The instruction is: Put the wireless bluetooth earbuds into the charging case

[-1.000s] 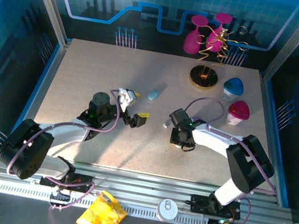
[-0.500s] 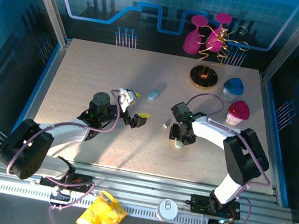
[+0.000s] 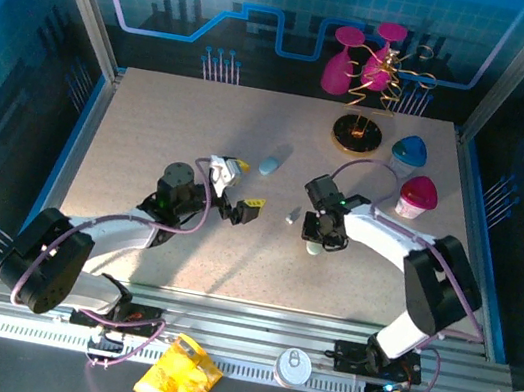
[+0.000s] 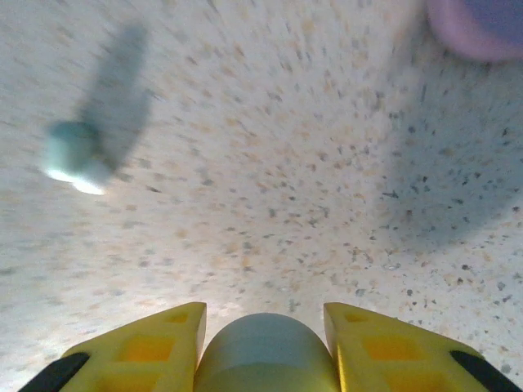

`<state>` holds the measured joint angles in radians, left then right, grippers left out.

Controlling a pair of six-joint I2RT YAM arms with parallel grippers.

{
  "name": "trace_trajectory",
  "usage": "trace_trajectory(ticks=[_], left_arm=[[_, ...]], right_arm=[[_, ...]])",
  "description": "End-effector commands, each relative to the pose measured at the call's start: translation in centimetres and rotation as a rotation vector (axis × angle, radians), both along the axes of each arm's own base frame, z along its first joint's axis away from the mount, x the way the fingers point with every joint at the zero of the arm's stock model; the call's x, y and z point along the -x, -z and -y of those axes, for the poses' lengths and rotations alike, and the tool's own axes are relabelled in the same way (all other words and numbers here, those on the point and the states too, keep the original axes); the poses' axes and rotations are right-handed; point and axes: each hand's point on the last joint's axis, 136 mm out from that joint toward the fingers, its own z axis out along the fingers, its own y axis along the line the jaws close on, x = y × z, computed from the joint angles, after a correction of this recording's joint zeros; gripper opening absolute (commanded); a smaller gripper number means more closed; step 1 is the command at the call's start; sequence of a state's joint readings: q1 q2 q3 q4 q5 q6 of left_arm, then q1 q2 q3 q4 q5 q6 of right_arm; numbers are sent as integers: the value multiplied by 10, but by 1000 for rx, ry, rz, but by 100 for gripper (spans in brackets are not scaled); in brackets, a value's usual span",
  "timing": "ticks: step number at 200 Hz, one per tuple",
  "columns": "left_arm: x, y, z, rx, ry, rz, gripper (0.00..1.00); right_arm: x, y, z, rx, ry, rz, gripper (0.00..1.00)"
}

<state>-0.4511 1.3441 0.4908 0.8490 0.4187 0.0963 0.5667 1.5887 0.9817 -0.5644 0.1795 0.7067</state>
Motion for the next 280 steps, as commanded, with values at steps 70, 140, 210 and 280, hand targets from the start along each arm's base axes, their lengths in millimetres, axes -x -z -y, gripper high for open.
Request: trace_trajectory(ticks=[70, 140, 210, 280], left_arm=[[22, -6, 49, -151, -60, 396, 93], [31, 16, 105, -334, -14, 604, 85], [30, 11, 127, -364, -100, 773, 67], [22, 16, 136, -403, -115, 802, 62]], right_arm=[[-13, -107, -6, -424, 165, 188, 30], [-4, -127, -7, -565, 237, 215, 29], [-2, -128, -17, -731, 281, 211, 29], [0, -137, -28, -821, 254, 203, 29]])
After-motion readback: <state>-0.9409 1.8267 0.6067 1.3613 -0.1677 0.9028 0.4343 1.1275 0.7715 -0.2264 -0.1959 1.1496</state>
